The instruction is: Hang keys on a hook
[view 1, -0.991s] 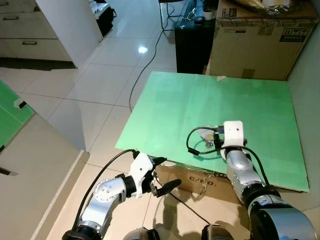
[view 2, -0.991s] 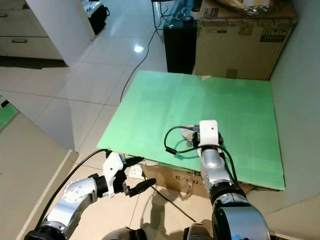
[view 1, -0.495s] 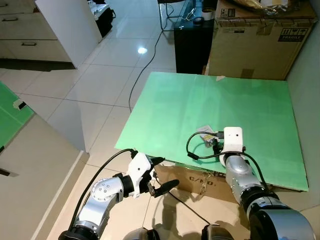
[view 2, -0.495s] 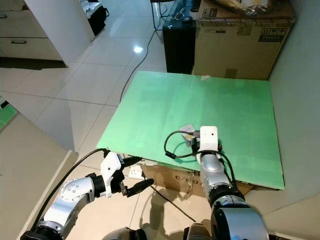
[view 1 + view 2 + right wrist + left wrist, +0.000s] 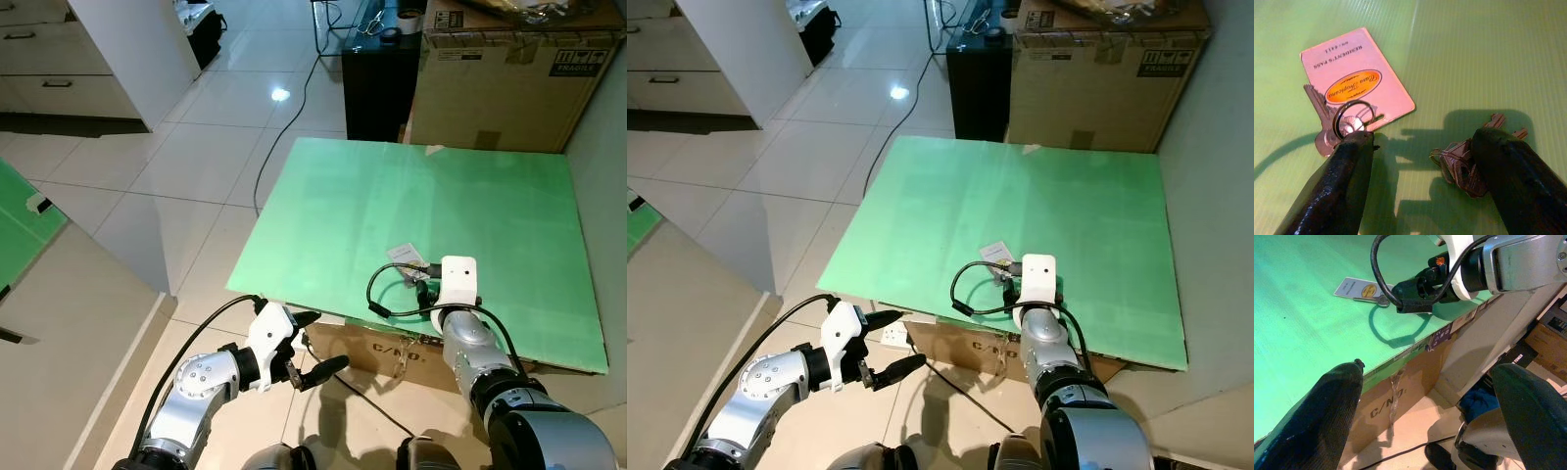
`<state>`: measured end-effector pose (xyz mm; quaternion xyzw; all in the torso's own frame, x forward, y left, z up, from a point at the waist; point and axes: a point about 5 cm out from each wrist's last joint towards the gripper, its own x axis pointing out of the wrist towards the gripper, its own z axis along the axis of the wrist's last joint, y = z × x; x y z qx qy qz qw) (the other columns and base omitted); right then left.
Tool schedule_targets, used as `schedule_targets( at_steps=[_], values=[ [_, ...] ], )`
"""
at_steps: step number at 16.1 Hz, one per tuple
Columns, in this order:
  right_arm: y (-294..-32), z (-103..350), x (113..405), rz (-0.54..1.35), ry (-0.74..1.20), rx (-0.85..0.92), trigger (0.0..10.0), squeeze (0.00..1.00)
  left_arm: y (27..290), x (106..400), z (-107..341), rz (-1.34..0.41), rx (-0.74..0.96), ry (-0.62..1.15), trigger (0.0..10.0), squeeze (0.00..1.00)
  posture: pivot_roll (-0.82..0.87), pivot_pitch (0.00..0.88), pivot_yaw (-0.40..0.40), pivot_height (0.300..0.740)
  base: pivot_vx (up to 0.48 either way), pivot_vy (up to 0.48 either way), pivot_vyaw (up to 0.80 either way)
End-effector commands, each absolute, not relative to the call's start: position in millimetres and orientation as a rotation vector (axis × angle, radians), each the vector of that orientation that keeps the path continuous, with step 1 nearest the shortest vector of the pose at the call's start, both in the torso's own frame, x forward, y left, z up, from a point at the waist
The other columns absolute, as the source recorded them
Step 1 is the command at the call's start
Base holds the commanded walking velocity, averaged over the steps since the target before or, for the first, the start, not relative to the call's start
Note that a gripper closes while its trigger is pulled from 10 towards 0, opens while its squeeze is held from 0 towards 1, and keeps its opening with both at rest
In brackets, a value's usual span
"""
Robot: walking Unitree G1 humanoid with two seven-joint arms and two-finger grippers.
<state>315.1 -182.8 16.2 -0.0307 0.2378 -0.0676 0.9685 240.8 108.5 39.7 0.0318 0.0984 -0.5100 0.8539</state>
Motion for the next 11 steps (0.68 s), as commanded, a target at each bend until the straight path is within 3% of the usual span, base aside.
schedule_targets(
  at_steps=[1,4,5,6,7,11],
  values=[
    [-177.6,7.8,308.8,-0.121,0.522,-0.042,10.0,0.0,113.6,239.3,39.5,-1.071,0.079,0.22,10.0,0.0,-0.02,0.166,0.187,0.74,0.0,0.0,0.0],
    [-178.1,3.7,305.7,-0.112,0.554,-0.029,10.0,0.0,113.0,239.8,40.3,-1.076,0.081,0.22,10.0,0.0,-0.02,0.169,0.194,0.74,0.0,0.0,0.0],
    [-179.0,3.4,305.4,-0.114,0.559,-0.023,4.7,0.0,112.7,240.1,40.8,-1.078,0.082,0.22,10.0,0.0,-0.02,0.168,0.195,0.74,0.0,0.0,0.0],
    [-179.1,3.2,305.3,-0.114,0.56,-0.018,1.8,0.0,112.8,240.1,40.9,-1.079,0.082,0.22,10.0,0.0,-0.02,0.17,0.196,0.74,0.0,0.0,0.0],
    [-179.1,2.4,304.8,-0.111,0.568,-0.013,0.0,0.0,113.1,240.1,41.0,-1.08,0.083,0.221,10.0,0.0,-0.02,0.17,0.198,0.74,0.0,0.0,0.0],
    [-175.8,1.8,304.5,-0.088,0.569,-0.003,0.0,0.0,111.5,241.9,42.0,-1.086,0.086,0.221,10.0,0.0,-0.02,0.172,0.203,0.74,0.0,0.0,0.0]
  ],
)
